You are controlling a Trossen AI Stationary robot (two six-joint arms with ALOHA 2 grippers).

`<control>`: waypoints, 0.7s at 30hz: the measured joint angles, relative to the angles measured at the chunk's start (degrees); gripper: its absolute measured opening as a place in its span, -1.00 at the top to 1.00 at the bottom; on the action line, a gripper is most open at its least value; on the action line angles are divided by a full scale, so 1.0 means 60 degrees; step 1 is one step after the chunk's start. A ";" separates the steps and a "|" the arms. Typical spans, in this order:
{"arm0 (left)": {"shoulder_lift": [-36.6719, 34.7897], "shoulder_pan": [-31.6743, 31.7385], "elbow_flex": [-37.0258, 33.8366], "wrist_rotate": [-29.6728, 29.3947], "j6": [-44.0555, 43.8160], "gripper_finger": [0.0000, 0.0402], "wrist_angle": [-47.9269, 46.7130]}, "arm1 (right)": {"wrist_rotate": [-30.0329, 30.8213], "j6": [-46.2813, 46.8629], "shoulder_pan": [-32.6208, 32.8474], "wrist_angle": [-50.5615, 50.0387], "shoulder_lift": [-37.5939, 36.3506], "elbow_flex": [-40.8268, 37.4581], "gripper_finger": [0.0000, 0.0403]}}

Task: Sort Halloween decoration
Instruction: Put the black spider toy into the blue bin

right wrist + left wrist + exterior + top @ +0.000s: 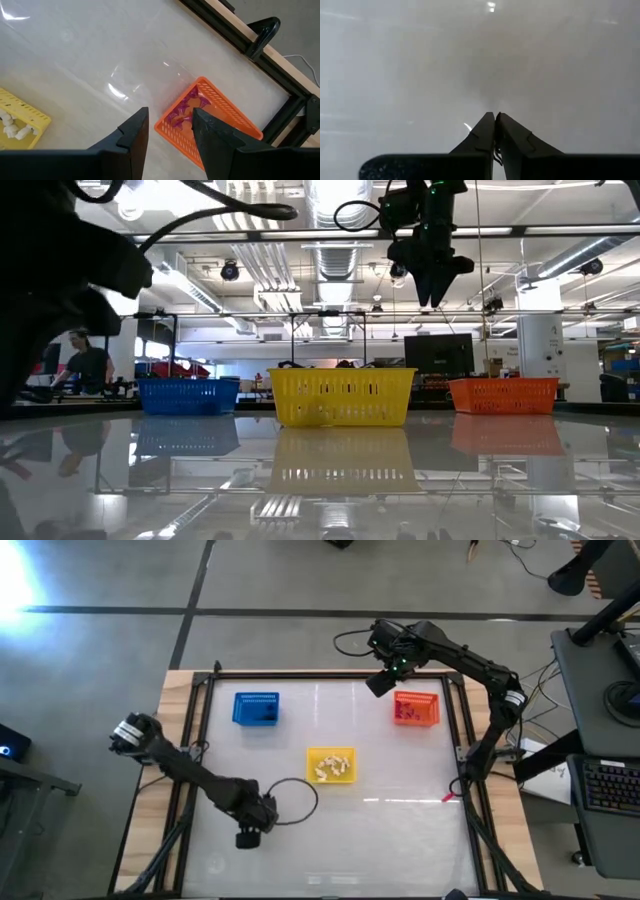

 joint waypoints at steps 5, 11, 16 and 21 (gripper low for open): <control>-0.1019 0.0505 -0.0012 -0.0432 0.0001 1.00 -0.0733 | 0.0000 0.0000 0.0000 -0.0004 0.0000 0.0000 0.29; -0.2324 0.1662 -0.0022 -0.1156 0.0396 1.00 -0.1059 | -0.0007 -0.0031 0.0000 -0.0007 0.0000 0.0000 0.29; -0.3239 0.3031 -0.0022 -0.1373 0.1276 1.00 -0.1122 | -0.0007 -0.0138 0.0000 -0.0009 0.0000 0.0000 0.29; -0.3868 0.4658 -0.0022 -0.1579 0.2534 1.00 -0.1117 | -0.0008 -0.0243 0.0000 -0.0007 0.0000 0.0000 0.29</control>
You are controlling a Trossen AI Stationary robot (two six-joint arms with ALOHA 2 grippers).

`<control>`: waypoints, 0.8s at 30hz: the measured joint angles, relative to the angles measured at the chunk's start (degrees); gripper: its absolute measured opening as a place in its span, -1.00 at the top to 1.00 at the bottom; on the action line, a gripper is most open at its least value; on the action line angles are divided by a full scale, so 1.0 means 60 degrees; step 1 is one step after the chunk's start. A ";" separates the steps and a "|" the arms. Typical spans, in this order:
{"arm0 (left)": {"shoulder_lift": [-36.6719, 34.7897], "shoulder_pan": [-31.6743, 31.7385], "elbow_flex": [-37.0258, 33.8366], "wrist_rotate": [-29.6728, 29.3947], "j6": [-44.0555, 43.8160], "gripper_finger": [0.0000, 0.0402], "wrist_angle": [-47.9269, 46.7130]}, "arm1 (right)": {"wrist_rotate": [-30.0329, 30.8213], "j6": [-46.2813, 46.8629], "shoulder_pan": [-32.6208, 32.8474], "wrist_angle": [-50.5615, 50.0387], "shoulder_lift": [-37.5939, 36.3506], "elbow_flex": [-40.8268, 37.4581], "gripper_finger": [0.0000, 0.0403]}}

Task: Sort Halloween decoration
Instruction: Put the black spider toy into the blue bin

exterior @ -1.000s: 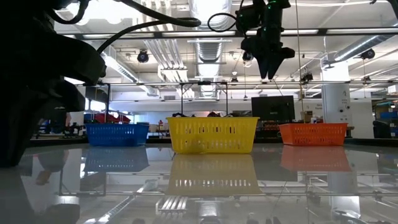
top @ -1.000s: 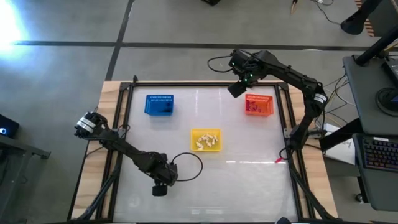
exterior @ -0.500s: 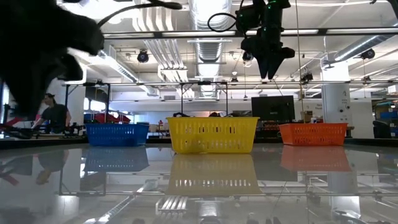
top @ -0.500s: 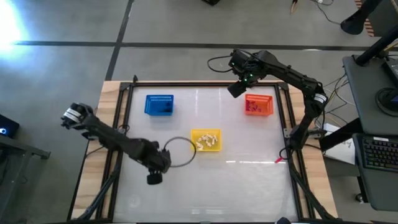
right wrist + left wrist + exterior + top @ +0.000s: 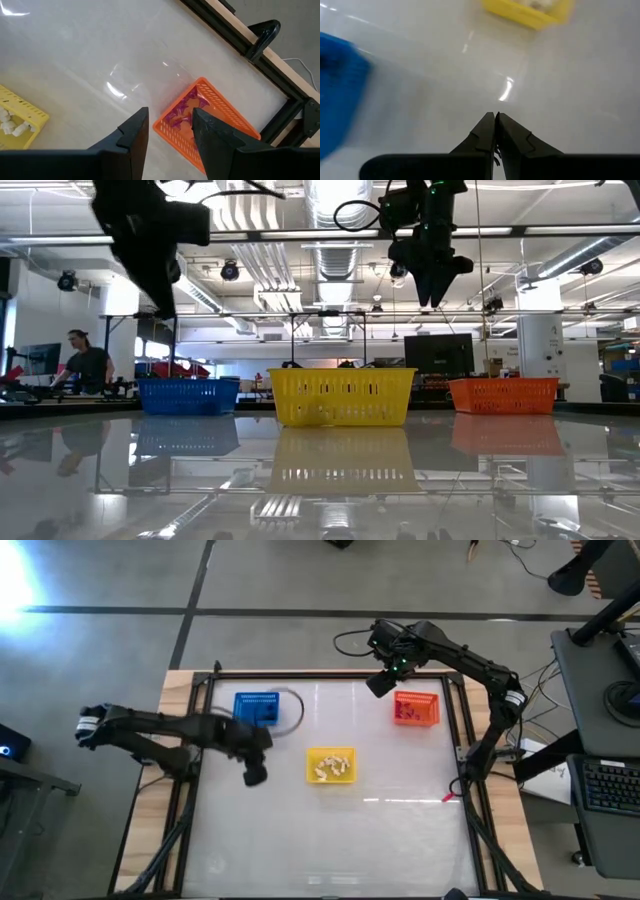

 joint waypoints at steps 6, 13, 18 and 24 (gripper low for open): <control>-0.0450 0.2178 0.0000 -0.0033 0.1712 1.00 0.0133 | 0.0001 -0.0008 0.0000 0.0004 0.0000 0.0000 0.29; -0.0467 0.4573 0.0004 0.0154 0.3691 1.00 0.0669 | 0.0005 -0.0012 0.0000 0.0040 0.0000 0.0000 0.29; 0.0036 0.5960 0.0004 0.0790 0.4970 1.00 0.1063 | 0.0009 -0.0012 0.0000 0.0191 0.0000 0.0000 0.29; 0.1049 0.7114 0.0000 0.1300 0.5717 1.00 0.1512 | 0.0012 0.0037 0.0000 0.0200 0.0000 0.0000 0.29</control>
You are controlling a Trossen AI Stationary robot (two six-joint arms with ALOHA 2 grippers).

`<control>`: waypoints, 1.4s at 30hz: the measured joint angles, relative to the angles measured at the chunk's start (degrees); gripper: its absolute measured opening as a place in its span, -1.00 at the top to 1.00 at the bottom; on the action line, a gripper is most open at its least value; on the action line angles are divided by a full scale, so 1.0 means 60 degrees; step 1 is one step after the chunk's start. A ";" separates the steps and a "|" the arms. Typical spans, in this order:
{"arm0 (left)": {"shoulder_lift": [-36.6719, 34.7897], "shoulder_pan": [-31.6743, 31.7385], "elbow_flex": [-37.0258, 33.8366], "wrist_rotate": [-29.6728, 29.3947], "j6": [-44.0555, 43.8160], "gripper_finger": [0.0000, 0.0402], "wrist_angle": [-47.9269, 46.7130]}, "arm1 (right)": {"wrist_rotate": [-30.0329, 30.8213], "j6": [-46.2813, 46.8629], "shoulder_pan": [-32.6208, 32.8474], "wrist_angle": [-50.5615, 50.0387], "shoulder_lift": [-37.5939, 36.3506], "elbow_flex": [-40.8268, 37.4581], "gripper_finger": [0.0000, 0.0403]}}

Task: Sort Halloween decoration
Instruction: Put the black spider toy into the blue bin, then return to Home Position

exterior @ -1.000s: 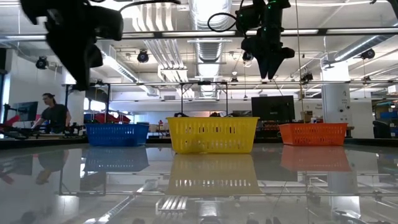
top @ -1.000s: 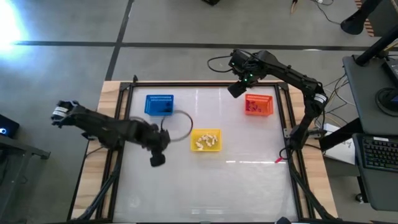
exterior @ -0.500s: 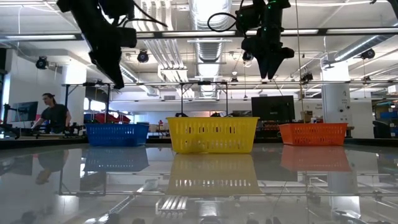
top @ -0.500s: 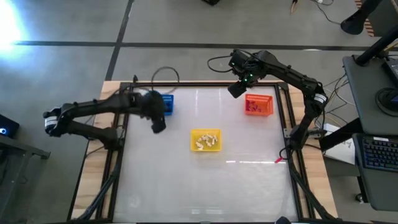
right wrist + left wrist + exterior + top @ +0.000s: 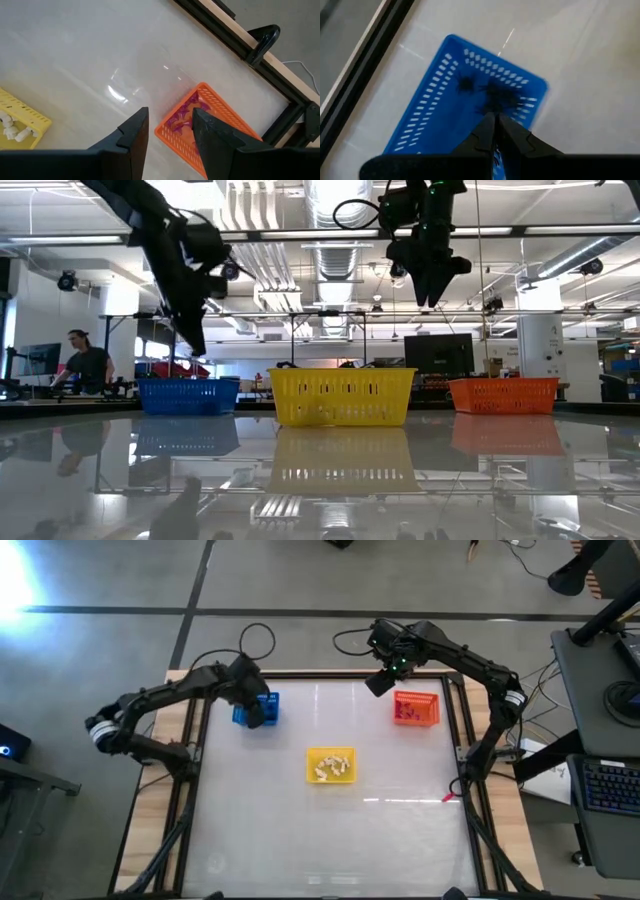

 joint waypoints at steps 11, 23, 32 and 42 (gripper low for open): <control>0.1162 0.0274 0.0044 0.0272 0.0908 1.00 0.0389 | 0.0000 0.0035 0.0000 0.0015 0.0000 0.0000 0.29; 0.1306 0.0274 0.0444 0.0276 0.0861 0.64 0.0174 | 0.0004 0.0410 0.0000 -0.0025 0.0000 0.0000 0.29; 0.0801 0.0226 0.0568 0.1050 -0.0110 0.42 -0.0453 | 0.0007 -0.0229 0.0026 -0.0058 0.0000 0.0000 0.29; -0.1669 0.0042 0.0531 0.3744 -0.1328 0.43 0.0088 | -0.1615 -0.1828 0.1174 0.1424 -0.0937 -0.0246 0.31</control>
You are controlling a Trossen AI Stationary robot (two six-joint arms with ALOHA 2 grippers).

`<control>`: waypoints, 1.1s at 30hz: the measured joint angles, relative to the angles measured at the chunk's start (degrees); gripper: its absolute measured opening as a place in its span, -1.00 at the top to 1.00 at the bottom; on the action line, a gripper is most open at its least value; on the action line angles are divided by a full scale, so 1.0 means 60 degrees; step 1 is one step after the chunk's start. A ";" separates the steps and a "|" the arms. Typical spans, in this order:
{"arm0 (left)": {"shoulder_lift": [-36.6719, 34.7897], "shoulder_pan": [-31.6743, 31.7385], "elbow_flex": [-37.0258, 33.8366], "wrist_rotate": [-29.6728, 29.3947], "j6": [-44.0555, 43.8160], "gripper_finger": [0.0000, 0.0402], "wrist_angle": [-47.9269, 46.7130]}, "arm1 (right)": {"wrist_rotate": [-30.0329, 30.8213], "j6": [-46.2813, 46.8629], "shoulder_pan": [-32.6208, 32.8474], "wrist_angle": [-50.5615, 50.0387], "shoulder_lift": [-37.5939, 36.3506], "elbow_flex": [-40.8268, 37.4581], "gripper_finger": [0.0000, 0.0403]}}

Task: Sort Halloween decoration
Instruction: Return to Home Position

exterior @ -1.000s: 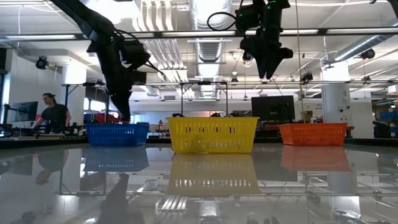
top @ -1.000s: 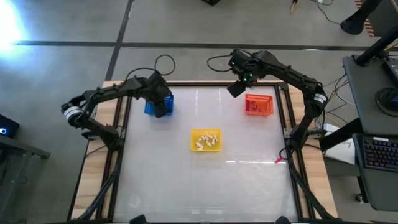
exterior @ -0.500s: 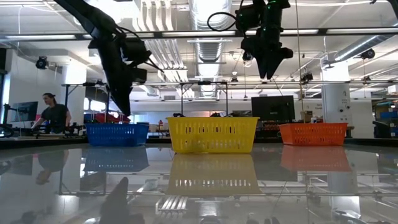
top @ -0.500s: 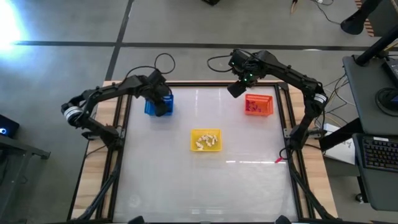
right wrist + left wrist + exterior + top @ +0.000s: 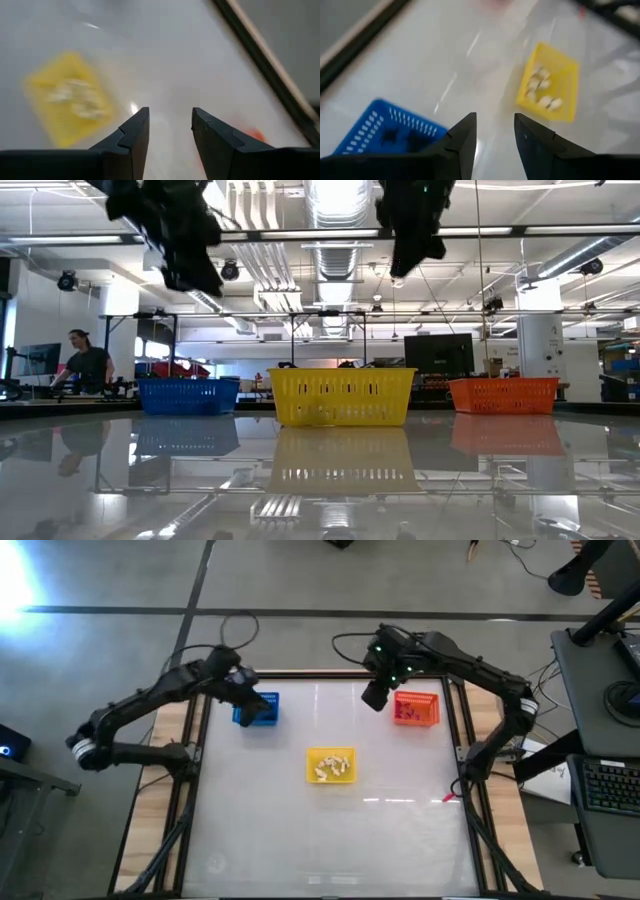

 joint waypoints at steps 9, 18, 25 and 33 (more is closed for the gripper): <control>-0.2793 -0.0714 -0.0068 -0.0029 -0.1105 0.43 0.1340 | -0.2742 -0.0708 0.1104 0.3286 -0.2559 -0.2720 0.32; -0.4547 -0.0810 -0.0073 -0.0546 -0.1358 0.43 0.1534 | -0.3710 -0.0269 0.2222 0.6244 -0.5064 -0.6318 0.32; -0.5498 -0.0810 -0.0337 -0.1922 -0.1701 0.43 0.0879 | -0.3701 0.1904 0.2658 0.7008 -0.6049 -0.8173 0.32; -0.6515 -0.0810 -0.1377 -0.2086 -0.2977 0.43 0.0889 | -0.3836 0.1301 0.2928 0.8928 -0.6471 -1.0337 0.32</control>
